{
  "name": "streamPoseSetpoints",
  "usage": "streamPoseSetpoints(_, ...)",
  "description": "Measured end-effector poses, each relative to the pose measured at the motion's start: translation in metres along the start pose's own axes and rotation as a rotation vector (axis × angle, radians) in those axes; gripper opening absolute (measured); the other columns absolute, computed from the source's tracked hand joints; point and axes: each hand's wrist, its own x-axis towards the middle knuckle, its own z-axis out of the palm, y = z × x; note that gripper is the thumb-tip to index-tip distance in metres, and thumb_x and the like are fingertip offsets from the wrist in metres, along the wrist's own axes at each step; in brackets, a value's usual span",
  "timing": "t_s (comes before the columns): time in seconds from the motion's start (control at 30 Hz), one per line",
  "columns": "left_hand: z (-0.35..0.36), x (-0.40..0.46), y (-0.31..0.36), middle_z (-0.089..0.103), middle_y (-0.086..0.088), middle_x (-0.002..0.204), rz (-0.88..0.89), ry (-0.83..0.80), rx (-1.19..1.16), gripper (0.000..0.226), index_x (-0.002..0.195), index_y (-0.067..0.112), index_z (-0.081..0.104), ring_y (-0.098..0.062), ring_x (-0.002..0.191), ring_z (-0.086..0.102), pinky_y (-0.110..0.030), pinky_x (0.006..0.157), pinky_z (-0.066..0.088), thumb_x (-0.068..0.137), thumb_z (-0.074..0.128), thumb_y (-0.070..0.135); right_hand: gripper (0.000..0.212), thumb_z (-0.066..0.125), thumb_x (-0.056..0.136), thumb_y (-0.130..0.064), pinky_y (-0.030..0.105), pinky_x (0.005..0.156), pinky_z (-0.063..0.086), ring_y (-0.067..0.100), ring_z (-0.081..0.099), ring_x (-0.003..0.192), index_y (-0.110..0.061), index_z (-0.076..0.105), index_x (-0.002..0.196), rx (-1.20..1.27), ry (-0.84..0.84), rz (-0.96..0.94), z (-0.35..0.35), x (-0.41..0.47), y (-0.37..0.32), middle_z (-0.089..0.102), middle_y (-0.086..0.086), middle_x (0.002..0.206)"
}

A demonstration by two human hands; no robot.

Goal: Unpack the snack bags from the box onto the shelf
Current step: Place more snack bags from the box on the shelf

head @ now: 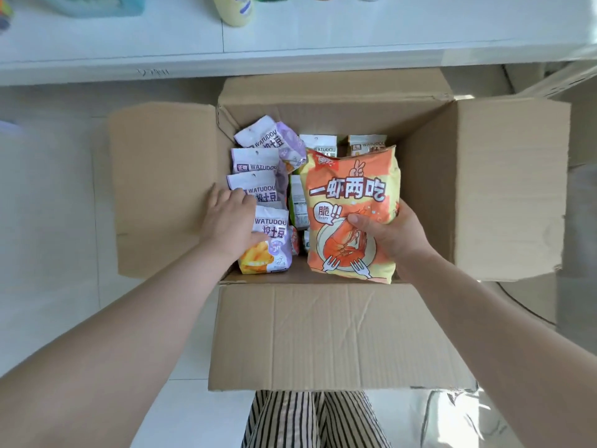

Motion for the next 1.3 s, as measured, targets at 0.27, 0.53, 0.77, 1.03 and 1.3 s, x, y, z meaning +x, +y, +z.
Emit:
streamPoseSetpoints(0.27,0.024,-0.035,0.011,0.047,0.005,0.105,-0.156,0.084,-0.739,0.063,0.122,0.015,0.041,-0.023,0.085,0.052,-0.032,0.063,0.035,0.072,0.079,0.012,0.060,0.089,0.063,-0.034,0.051,0.087,0.058,0.022,0.074,0.091,-0.020,0.061,0.115,-0.020,0.004,0.026,-0.007,0.001,0.003,0.075,-0.002,0.104)
streamPoseSetpoints(0.53,0.048,-0.033,0.013,0.054,-0.004,0.125,-0.321,-0.092,-0.914,0.082,0.128,0.008,0.036,-0.020,0.113,0.053,-0.023,0.083,0.037,0.063,0.086,0.007,0.063,0.089,0.062,-0.035,0.051,0.088,0.057,0.023,0.074,0.091,-0.018,0.062,0.117,-0.014,-0.046,0.046,-0.015,0.010,0.010,0.076,-0.001,0.103)
streamPoseSetpoints(0.77,0.010,-0.032,0.020,0.066,0.000,0.106,-0.371,0.029,-1.040,0.048,0.108,0.009,0.054,-0.021,0.088,0.063,-0.029,0.068,0.045,0.070,0.083,0.012,0.056,0.090,0.066,-0.023,0.052,0.086,0.057,0.026,0.074,0.092,-0.017,0.064,0.115,0.010,-0.043,0.007,-0.032,-0.009,-0.004,0.076,0.002,0.103)
streamPoseSetpoints(1.03,-0.094,-0.094,0.018,0.061,-0.007,0.119,-0.505,0.082,-1.682,0.047,0.121,0.016,0.041,-0.017,0.094,0.062,-0.029,0.070,0.056,0.086,0.065,-0.002,0.067,0.088,0.055,-0.032,0.057,0.081,0.058,0.032,0.074,0.088,-0.016,0.061,0.114,0.092,-0.041,-0.053,-0.059,-0.094,-0.064,0.076,0.007,0.102)
streamPoseSetpoints(1.3,-0.217,-0.237,0.024,0.069,-0.006,0.112,-0.585,0.225,-1.805,0.033,0.121,0.009,0.054,-0.018,0.081,0.068,-0.024,0.055,0.054,0.090,0.065,0.013,0.042,0.082,0.076,-0.019,0.047,0.079,0.060,0.032,0.074,0.085,-0.010,0.063,0.112,0.114,-0.075,-0.133,-0.068,-0.266,-0.139,0.076,0.012,0.098)
